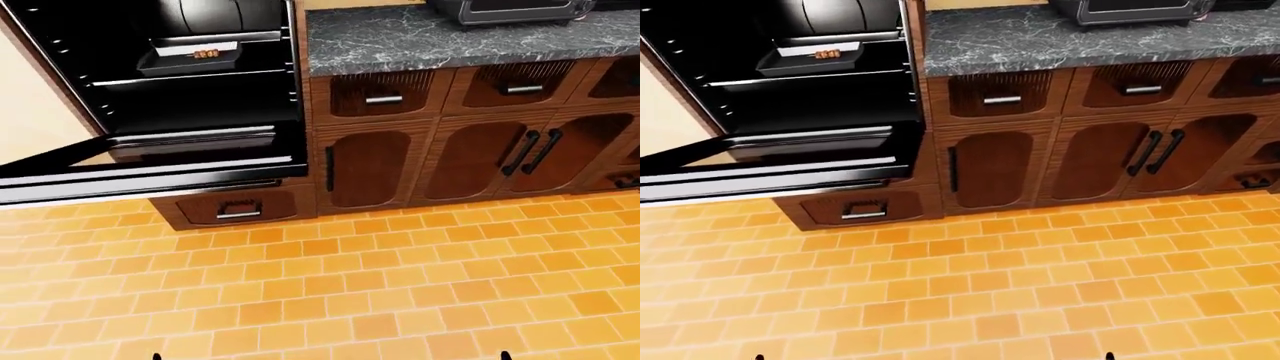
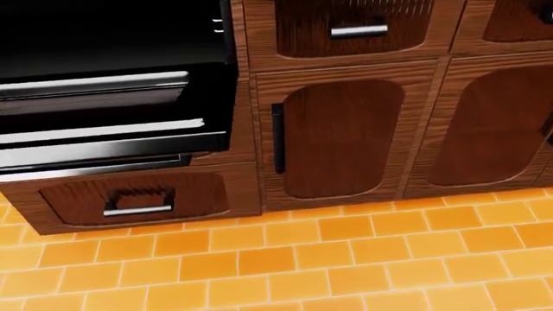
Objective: Close the oven door.
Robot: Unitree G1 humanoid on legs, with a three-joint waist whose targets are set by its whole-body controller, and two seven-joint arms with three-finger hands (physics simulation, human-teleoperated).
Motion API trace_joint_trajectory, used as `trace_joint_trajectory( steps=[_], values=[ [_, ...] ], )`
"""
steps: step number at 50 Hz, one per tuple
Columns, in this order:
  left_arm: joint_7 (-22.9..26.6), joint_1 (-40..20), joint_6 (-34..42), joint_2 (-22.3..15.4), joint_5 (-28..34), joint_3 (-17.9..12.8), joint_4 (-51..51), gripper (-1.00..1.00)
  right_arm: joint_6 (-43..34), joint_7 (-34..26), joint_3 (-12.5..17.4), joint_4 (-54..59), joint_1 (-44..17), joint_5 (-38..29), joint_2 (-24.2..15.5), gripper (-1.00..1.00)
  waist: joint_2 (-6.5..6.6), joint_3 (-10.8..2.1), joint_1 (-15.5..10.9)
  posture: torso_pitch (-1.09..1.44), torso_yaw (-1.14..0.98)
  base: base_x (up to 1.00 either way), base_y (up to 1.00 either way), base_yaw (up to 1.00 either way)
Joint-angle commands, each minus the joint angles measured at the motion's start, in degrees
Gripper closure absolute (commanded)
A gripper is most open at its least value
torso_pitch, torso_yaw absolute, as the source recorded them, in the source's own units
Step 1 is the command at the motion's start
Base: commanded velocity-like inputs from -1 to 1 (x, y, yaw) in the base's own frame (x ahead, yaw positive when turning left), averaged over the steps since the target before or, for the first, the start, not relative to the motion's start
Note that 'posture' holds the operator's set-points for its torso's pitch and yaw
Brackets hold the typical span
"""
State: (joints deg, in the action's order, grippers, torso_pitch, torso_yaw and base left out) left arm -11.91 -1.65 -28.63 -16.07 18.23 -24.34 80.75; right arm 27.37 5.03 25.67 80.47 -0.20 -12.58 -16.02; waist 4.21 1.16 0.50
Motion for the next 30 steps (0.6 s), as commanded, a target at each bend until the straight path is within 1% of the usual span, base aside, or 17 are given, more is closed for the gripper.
trace_joint_trajectory(
  steps=[1,3,6,9,12,14,15,16,17,19,21,22,25,27,28,29,30],
  values=[
    [-0.5,-0.3,-0.9,-0.6,-0.3,-0.1,-0.9,-1.0,0.9,0.1,0.0,-0.6,-0.1,0.0,-0.5,-1.0,0.15,-1.01,-0.2,0.0,0.0,0.0,0.33,0.0],
    [-0.7,-0.2,-1.0,-0.6,-0.2,0.0,-0.9,-1.0,0.8,-0.1,0.0,-0.6,-0.3,0.0,-0.6,-1.0,-0.62,0.18,-0.5,0.0,0.0,0.0,0.33,0.0],
    [-0.8,-0.2,-1.0,-0.6,-0.2,0.1,-0.9,-1.0,0.7,-0.1,0.1,-0.6,-0.3,0.0,-0.6,-1.0,-2.16,0.06,-0.5,0.0,0.0,0.0,0.33,0.0],
    [-0.9,-0.1,-1.1,-0.6,-0.2,0.2,-0.9,-1.0,0.7,-0.2,0.2,-0.6,-0.2,0.1,-0.6,-1.0,-3.68,0.41,-0.3,0.0,0.0,0.0,0.33,0.0],
    [-0.8,-0.2,-1.0,-0.7,-0.2,0.3,-0.8,-1.0,0.8,-0.1,0.2,-0.6,-0.2,0.0,-0.5,-1.0,-5.55,0.41,-0.1,0.0,0.0,0.0,0.33,0.0],
    [-0.8,-0.2,-1.0,-0.7,-0.2,0.2,-0.8,-1.0,0.7,-0.2,0.2,-0.6,-0.2,0.1,-0.6,-1.0,-7.26,0.4,-0.1,0.0,0.0,0.0,0.34,0.0],
    [-0.8,-0.2,-0.9,-0.7,-0.2,0.2,-0.8,-1.0,0.6,-0.2,0.2,-0.6,-0.2,0.1,-0.6,-1.0,-8.5,0.25,0.0,0.0,0.0,0.0,0.33,0.0],
    [-0.7,-0.3,-0.8,-0.8,-0.2,0.2,-0.8,-1.0,0.7,-0.2,0.2,-0.6,-0.2,0.1,-0.6,-1.0,-10.22,-0.33,0.2,0.0,0.0,0.0,0.34,0.0],
    [-0.7,-0.4,-0.8,-0.8,-0.1,0.1,-0.8,-1.0,0.7,-0.2,0.2,-0.6,-0.2,0.2,-0.5,-1.0,-7.31,0.2,0.7,0.0,0.0,0.0,0.33,0.0],
    [-0.7,-0.4,-0.8,-0.8,-0.1,0.0,-0.8,-1.0,0.8,-0.1,0.1,-0.6,-0.1,0.2,-0.4,-1.0,-8.26,-0.06,0.6,0.0,0.0,0.0,0.34,0.0],
    [-0.8,-0.3,-0.9,-0.7,0.0,0.0,-0.9,-1.0,0.8,-0.1,0.1,-0.6,0.0,0.4,-0.4,-1.0,-8.0,-0.42,0.7,0.0,0.0,0.0,0.33,0.0],
    [-0.8,-0.3,-0.9,-0.7,-0.1,0.0,-0.9,-1.0,0.8,-0.1,0.0,-0.6,0.0,0.4,-0.4,-1.0,-7.55,-0.26,0.6,0.0,0.0,0.0,0.33,0.0],
    [-0.8,-0.3,-0.9,-0.7,-0.1,0.0,-0.9,-1.0,0.6,-0.3,0.1,-0.6,-0.1,0.5,-0.5,-1.0,-5.31,0.3,0.5,0.0,0.0,0.0,0.33,0.0],
    [-0.7,-0.4,-0.8,-0.7,-0.1,-0.1,-0.8,-1.0,0.5,-0.3,0.1,-0.6,-0.2,0.4,-0.6,-1.0,-3.05,0.29,0.4,0.0,0.0,0.0,0.33,0.0],
    [-0.7,-0.4,-0.8,-0.7,-0.1,-0.1,-0.8,-1.0,0.5,-0.3,0.1,-0.6,-0.2,0.4,-0.6,-1.0,-1.33,0.05,0.3,0.0,0.0,0.0,0.33,0.0],
    [-0.7,-0.4,-0.8,-0.7,0.0,-0.2,-0.8,-1.0,0.6,-0.3,0.1,-0.6,-0.1,0.4,-0.6,-1.0,1.27,-0.72,0.1,0.0,0.0,0.0,0.34,0.0],
    [-0.7,-0.4,-0.8,-0.7,0.0,-0.2,-0.8,-1.0,0.6,-0.3,0.1,-0.6,-0.1,0.4,-0.6,-1.0,0.35,-0.89,-0.1,0.0,0.0,0.0,0.34,0.0]
  ],
)
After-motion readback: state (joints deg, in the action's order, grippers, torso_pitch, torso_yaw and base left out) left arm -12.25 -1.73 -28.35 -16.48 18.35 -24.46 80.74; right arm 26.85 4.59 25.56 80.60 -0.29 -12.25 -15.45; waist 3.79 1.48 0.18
